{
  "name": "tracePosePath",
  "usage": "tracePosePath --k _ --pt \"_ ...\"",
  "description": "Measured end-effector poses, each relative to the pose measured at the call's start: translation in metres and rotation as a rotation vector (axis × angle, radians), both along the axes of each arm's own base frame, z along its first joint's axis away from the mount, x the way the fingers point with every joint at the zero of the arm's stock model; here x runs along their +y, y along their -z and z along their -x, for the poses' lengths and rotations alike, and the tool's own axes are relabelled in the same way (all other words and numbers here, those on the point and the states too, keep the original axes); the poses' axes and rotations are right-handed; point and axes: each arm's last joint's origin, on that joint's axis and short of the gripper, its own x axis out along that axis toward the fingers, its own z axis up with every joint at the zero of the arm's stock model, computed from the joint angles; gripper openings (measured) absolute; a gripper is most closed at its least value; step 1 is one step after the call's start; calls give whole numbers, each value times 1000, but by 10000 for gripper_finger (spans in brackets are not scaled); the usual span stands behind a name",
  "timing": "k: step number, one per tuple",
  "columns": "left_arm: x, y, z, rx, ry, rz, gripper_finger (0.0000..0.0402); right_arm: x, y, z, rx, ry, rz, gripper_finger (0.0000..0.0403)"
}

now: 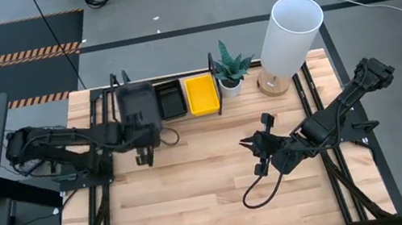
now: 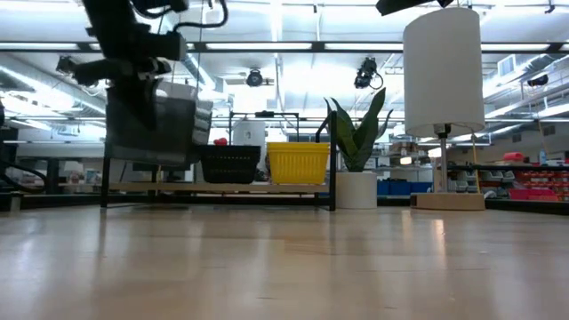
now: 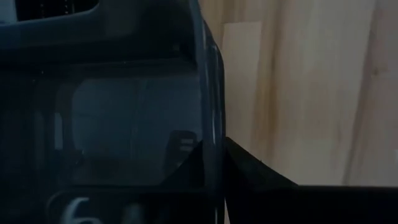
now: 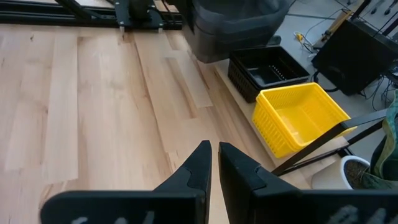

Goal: Stack baskets on shelf by color
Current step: Put the stacked black bins on the shelf

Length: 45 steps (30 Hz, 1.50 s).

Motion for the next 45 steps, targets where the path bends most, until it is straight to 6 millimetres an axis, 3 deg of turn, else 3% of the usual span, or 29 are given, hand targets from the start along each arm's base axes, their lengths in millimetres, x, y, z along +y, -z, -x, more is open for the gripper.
tracePosePath --k 12,24,28,34,38,45 --pt "42 1 0 12 -21 108 33 0 0 0 3 -3 5 36" --pt "50 1 3 30 -72 56 167 0 0 0 4 -5 3 36" --pt "51 1 4 38 -98 27 191 0 0 0 4 -5 3 36" --pt "49 1 8 94 -113 -52 180 0 2 0 8 -7 12 36" --pt "49 1 9 105 -114 -50 164 -1 17 1 24 -30 47 36" --pt "47 -9 15 21 -124 -39 144 -25 35 3 -28 -104 -42 30"
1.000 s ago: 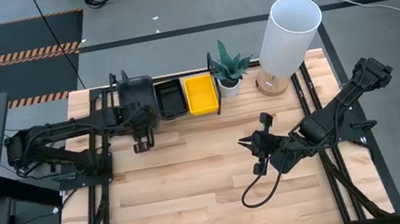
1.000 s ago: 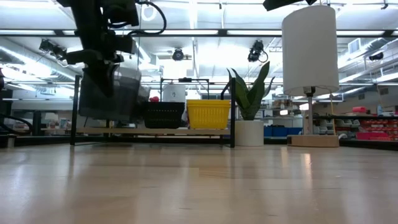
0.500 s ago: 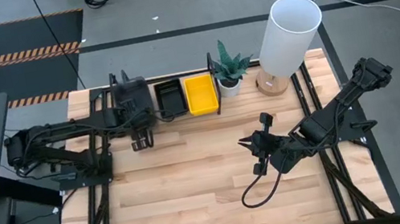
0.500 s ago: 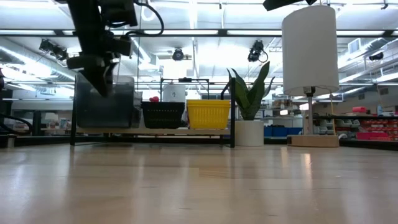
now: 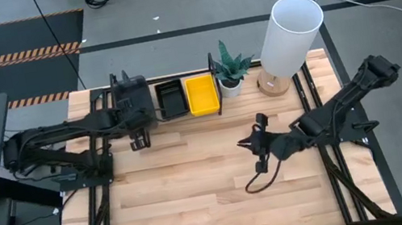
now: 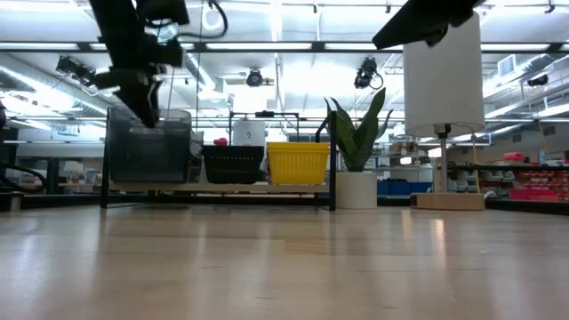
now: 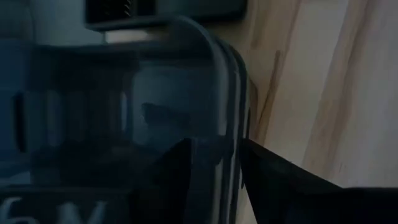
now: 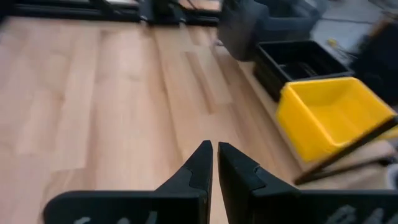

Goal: Stack baskets on shelf by color
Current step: Put the stacked black bins on the shelf, then return to home position

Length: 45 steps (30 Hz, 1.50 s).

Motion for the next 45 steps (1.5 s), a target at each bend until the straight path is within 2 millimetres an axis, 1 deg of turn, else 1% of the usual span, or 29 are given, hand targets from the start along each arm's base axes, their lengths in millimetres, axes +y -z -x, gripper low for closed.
tracePosePath --k 3,7,12,14,15,18,24,30,35,39,42,45 --pt "-2 -12 9 -88 -23 -6 144 -12 8 5 -76 -75 -48 19" --pt "-9 -30 25 -244 -9 19 157 -29 19 19 -178 -134 -98 6" --pt "-28 -60 41 -575 121 147 166 -43 28 43 -296 -129 -113 8" --pt "-36 -67 47 -720 199 200 163 -46 33 52 -342 -131 -121 11" --pt "-40 -68 51 -773 229 225 161 -48 35 56 -359 -135 -125 12" --pt "-50 -62 59 -911 303 273 153 -52 43 68 -416 -134 -142 11" --pt "-61 -33 70 -1081 394 319 142 -59 51 83 -507 -151 -167 8" --pt "-67 -4 76 -1214 483 319 139 -62 57 91 -551 -165 -170 8" --pt "-70 21 75 -1327 496 336 130 -65 66 99 -583 -165 -176 8" --pt "-69 29 78 -1341 530 289 122 -69 77 106 -589 -152 -170 8" --pt "-68 32 81 -1358 575 225 117 -75 85 113 -651 -114 -201 8" --pt "-68 36 86 -1437 592 199 116 -79 86 115 -671 -75 -238 8"
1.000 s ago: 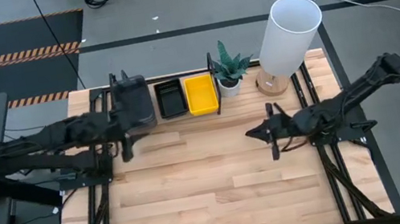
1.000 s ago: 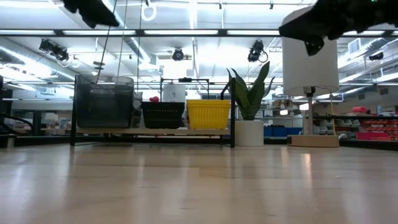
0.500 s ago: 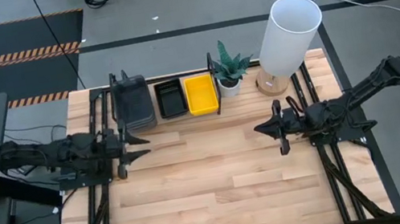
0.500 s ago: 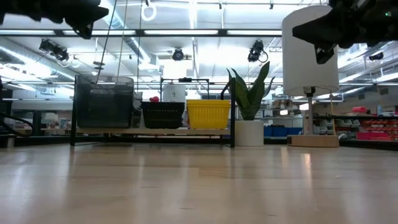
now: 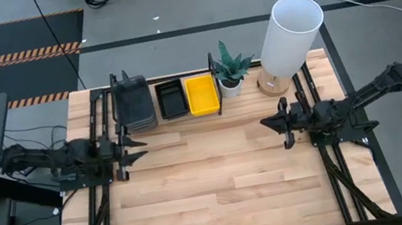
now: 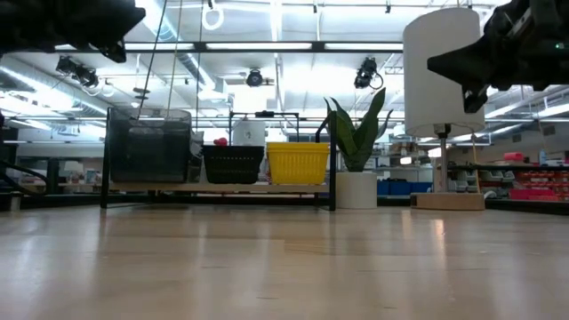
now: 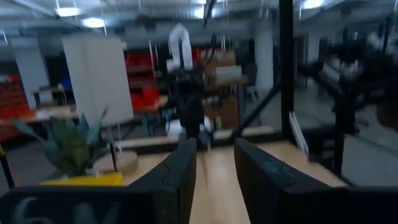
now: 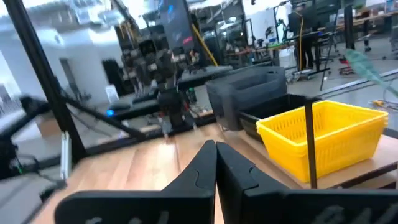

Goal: Stack baskets on shelf by color
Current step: Return to home position

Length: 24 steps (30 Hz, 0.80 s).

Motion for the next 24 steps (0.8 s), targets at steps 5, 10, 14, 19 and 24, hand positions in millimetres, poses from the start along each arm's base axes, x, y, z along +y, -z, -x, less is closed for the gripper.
tracePosePath --k 5,10,14,19,24 --pt "1 18 3 -33 7 35 116 -3 -8 2 -83 2 -49 8" --pt "0 33 3 -25 22 103 116 -4 -11 3 -124 15 -60 8" --pt "0 35 2 2 40 155 116 -4 -11 2 -122 15 -59 8" --pt "0 35 2 5 63 293 116 -4 -11 3 -123 16 -59 8" --pt "0 35 2 11 83 412 116 -4 -11 3 -122 16 -59 8"
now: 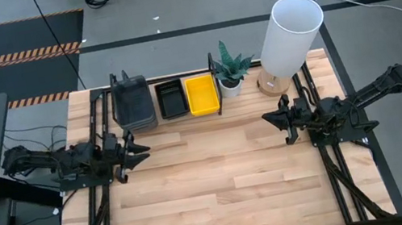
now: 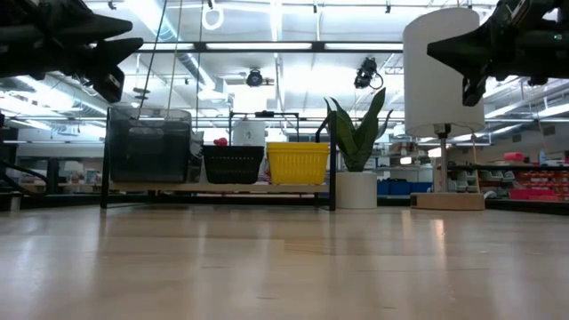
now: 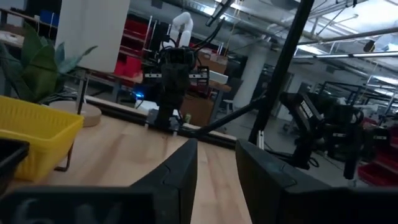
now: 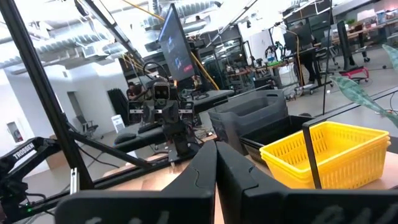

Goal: Stack baskets on shelf by color
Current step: Return to home position

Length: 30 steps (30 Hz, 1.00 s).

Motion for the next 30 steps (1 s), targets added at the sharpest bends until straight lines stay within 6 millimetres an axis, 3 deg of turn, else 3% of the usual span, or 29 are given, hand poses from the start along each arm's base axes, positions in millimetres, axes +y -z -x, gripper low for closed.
tracePosePath --k 30 --pt "0 0 0 2 -1 -4 117 0 0 0 0 0 0 13"
